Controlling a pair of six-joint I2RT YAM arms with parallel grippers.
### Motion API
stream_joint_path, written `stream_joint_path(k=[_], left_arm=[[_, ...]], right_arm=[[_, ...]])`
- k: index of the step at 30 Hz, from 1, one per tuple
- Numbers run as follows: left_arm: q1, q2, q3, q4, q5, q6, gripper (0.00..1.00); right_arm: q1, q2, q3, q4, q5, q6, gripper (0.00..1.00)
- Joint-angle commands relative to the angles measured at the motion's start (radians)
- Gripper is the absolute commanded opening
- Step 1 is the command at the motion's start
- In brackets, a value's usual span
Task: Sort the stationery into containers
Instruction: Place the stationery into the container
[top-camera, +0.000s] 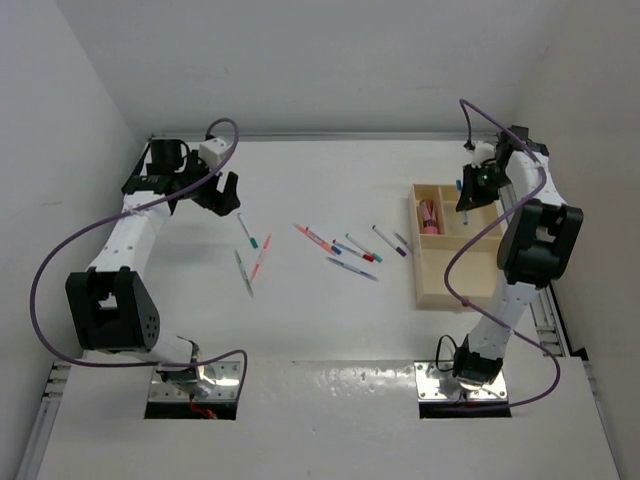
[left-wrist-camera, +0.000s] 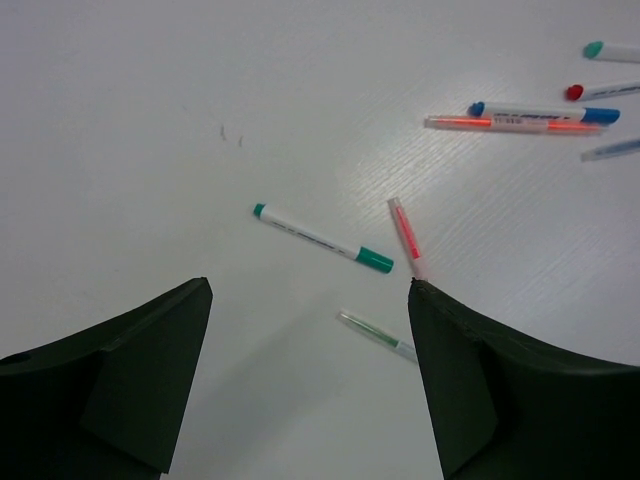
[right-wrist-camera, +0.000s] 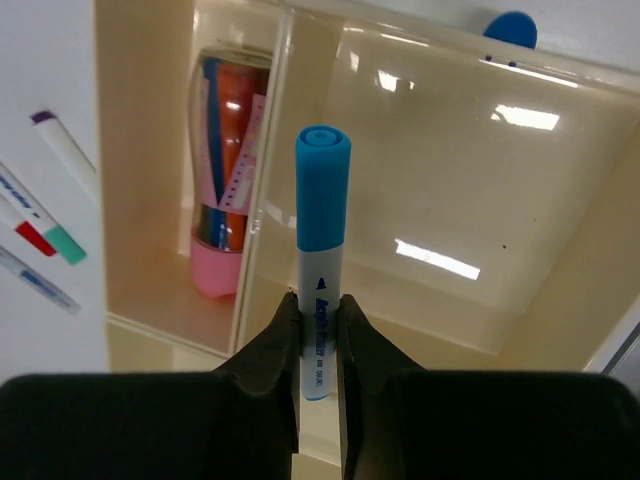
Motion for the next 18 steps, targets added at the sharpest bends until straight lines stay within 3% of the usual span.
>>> stream_joint_path(k=[1,4,8,11,15,16,18], left_arm=[[0.003,0.014,0.043,-0.025,-0.031,0.083,0.86],[0.0,0.008,0.009,0.0,-0.022,0.174,0.9],[-0.021,0.055,0.041,-0.059,0.01,0.462,0.92],[-0.024,0.136,0.136,-0.17,0.024,0.729,0.9],[-0.016,0.264,0.263,-0.34,0.071,0.97,0.86],[-0.021,0.306,0.301,-0.377,0.077,0.998,0.85],[-0.032,0.359,0.329,-0.402,0.071,1.069,0.84]], right_arm=[[0.0,-0.016,0.011,-0.022,0.076,-0.065,0.0],[-0.002,-0.01,-0.049,-0.002,0.113,-0.065,0.0],[-0.005,0.033,-0.064,0.011,0.147,-0.039,0.0],[-0.01,0.079,-0.035,-0.001,0.17,-0.016,0.09],[-0.011,0.117,0.003,-0.019,0.181,0.007,0.23],[-0.01,0.12,0.002,-0.015,0.185,0.009,0.33],[-0.008,0.124,0.009,-0.015,0.188,0.012,0.44]])
